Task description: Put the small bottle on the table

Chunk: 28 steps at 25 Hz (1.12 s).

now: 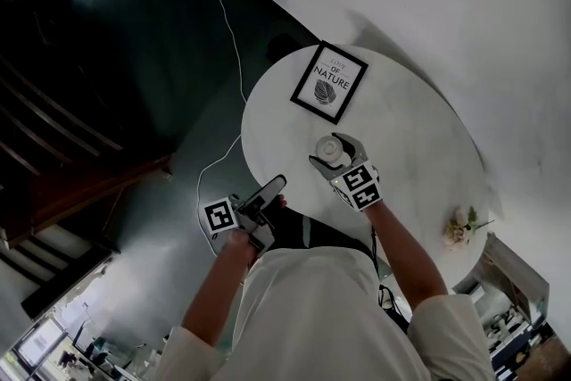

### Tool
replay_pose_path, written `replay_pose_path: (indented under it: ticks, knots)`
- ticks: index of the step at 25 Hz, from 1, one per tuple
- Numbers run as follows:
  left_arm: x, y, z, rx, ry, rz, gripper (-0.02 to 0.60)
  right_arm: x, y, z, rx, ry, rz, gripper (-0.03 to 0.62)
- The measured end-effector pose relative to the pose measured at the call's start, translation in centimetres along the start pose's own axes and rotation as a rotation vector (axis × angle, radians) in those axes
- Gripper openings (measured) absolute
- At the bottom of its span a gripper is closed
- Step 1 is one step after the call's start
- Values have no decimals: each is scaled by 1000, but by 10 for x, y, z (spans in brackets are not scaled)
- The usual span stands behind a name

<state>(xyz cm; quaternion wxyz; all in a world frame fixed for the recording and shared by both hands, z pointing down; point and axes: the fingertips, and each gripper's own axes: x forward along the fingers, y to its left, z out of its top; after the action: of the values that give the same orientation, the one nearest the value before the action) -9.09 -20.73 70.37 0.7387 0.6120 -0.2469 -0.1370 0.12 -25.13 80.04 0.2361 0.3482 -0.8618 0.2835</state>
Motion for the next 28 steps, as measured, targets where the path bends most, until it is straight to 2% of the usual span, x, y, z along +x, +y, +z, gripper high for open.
replay_pose_path:
  ticks: [3,13,20,25,28]
  knots:
    - [0,5,1,0,-2,5,184,8,-4,-9,-3,10,-4,347]
    - [-1,8,-2,37,2,16,81,24,-18,-27,11,27,-50,347]
    - [-6,20,-4,28,7,58,49,32,-22,-35,1,27,-67,347]
    - [-8,25,-6,27,19,68,21,30,-26,-26,23,4,-83,347]
    - [-9,28,-6,21,21,74,12,32,-26,-25,0,2,-91,348]
